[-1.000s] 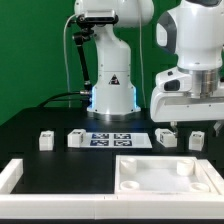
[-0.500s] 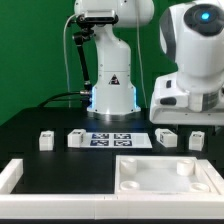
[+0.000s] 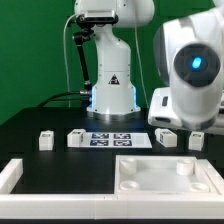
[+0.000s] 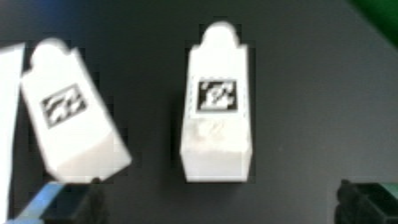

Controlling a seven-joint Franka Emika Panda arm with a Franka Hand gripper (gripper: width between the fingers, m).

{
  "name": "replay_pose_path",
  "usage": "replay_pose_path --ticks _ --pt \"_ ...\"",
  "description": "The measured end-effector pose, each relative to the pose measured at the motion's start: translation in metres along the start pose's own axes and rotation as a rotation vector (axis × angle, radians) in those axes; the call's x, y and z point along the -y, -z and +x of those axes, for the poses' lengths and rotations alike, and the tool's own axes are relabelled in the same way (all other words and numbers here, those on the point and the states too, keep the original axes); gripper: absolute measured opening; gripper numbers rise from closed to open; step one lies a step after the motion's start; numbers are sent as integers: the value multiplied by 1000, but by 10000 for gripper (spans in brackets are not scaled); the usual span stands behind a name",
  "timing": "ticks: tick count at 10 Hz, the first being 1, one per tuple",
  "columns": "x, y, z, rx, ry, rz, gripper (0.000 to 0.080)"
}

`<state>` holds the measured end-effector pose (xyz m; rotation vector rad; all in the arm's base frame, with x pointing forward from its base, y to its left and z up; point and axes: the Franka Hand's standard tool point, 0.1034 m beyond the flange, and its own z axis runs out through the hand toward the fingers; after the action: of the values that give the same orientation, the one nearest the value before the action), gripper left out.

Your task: Assemble square table

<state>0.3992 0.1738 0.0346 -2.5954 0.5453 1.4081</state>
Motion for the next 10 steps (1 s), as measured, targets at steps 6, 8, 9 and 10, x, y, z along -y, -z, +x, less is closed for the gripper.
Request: replay_pose_path --ticks 6,8,9,10 --pt "4 -37 -1 -23 5 -12 649" --pt "2 -51 0 9 -12 -7 649" --pt "1 -54 2 17 -15 -8 649" --pt "1 -53 2 15 -14 -8 649"
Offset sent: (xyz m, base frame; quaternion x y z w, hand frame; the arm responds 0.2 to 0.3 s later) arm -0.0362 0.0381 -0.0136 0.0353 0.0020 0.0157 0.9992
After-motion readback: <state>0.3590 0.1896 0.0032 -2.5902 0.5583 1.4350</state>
